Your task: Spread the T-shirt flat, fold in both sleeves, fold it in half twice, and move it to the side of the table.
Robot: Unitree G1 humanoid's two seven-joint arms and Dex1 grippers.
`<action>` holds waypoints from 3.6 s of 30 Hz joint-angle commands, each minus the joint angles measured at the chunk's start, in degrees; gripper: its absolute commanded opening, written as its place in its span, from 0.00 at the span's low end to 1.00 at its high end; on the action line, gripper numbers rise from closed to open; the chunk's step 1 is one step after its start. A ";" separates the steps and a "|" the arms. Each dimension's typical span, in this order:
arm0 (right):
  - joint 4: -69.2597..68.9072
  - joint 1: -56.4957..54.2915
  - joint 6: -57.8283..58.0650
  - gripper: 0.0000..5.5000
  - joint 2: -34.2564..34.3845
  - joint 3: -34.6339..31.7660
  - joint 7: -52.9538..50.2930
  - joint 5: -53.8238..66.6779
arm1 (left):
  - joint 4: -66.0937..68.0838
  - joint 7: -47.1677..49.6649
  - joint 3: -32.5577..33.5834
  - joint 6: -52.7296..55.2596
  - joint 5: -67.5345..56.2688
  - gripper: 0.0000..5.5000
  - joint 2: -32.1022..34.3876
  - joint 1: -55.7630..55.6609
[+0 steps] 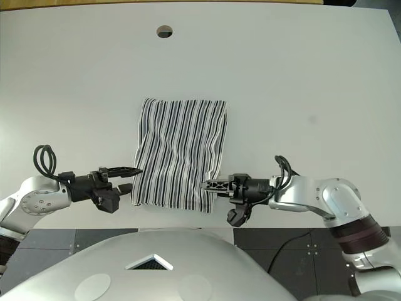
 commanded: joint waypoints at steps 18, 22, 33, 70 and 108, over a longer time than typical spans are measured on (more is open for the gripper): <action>-6.04 3.62 35.83 0.04 -1.93 5.50 30.47 53.97 | -7.60 -12.17 -4.70 16.27 -30.08 0.02 1.23 0.44; -7.51 1.93 55.09 0.04 -3.93 0.36 38.98 76.06 | -7.75 -15.16 -3.45 30.15 -36.70 0.02 0.58 -0.95; -6.82 -6.17 78.66 0.04 4.35 -5.53 36.82 86.19 | -7.35 -9.06 3.18 61.41 -48.94 0.02 -9.16 -8.90; 21.51 -26.28 105.93 0.21 27.84 -16.64 20.68 86.10 | 9.55 10.69 20.06 85.01 -55.91 0.15 -35.92 -25.80; 38.86 -23.52 51.00 0.02 50.85 9.28 -5.62 40.69 | 1.03 11.25 27.67 47.69 -46.75 0.02 -43.59 -13.66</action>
